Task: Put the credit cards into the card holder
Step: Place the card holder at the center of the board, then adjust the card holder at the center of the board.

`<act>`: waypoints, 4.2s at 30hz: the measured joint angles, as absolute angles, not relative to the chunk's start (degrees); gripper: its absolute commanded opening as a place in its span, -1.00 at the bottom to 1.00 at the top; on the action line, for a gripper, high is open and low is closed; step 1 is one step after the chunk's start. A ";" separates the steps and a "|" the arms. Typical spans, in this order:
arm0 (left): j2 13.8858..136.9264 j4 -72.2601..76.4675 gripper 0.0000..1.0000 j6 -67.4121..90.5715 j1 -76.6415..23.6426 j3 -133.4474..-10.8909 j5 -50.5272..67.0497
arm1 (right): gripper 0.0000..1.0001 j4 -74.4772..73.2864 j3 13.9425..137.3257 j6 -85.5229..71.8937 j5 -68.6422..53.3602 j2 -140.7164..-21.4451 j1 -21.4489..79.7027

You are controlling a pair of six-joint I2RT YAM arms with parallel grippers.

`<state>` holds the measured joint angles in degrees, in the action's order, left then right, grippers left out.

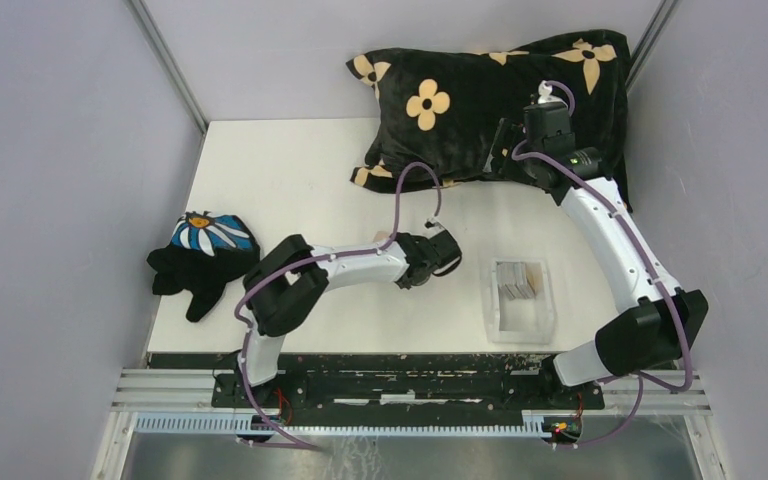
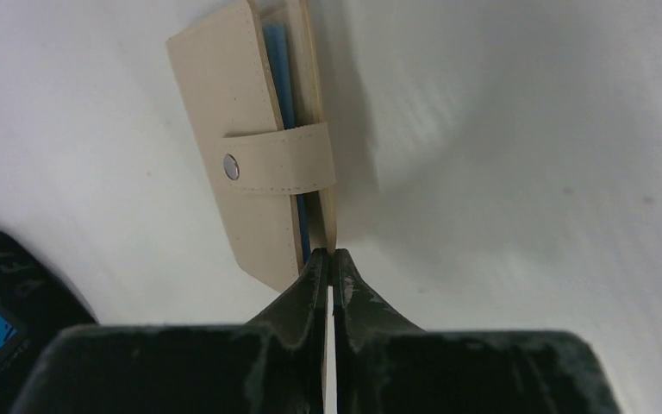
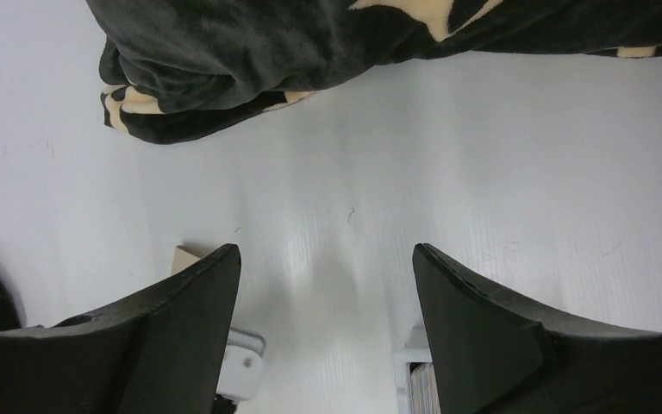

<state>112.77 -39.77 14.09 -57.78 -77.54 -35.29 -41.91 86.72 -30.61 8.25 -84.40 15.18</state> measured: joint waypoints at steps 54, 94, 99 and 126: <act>97.23 -3.84 -0.58 38.83 -31.20 -49.63 -2.79 | -0.98 -38.52 76.25 -38.74 7.84 -99.13 38.13; 87.15 4.51 -0.67 43.68 -32.99 -34.89 5.26 | -0.89 -35.99 91.26 -35.48 2.98 -121.19 38.52; 87.15 4.47 -0.67 44.07 -34.76 -34.89 5.98 | -0.67 -37.52 92.82 -34.11 3.66 -121.43 38.52; 71.35 -1.74 -0.20 44.14 -34.94 -30.24 -4.45 | 0.48 -27.59 87.59 -16.58 14.33 -109.67 46.35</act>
<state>71.35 -1.74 44.14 -34.94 -30.24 -4.45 -27.59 87.59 -16.58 14.33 -109.67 46.35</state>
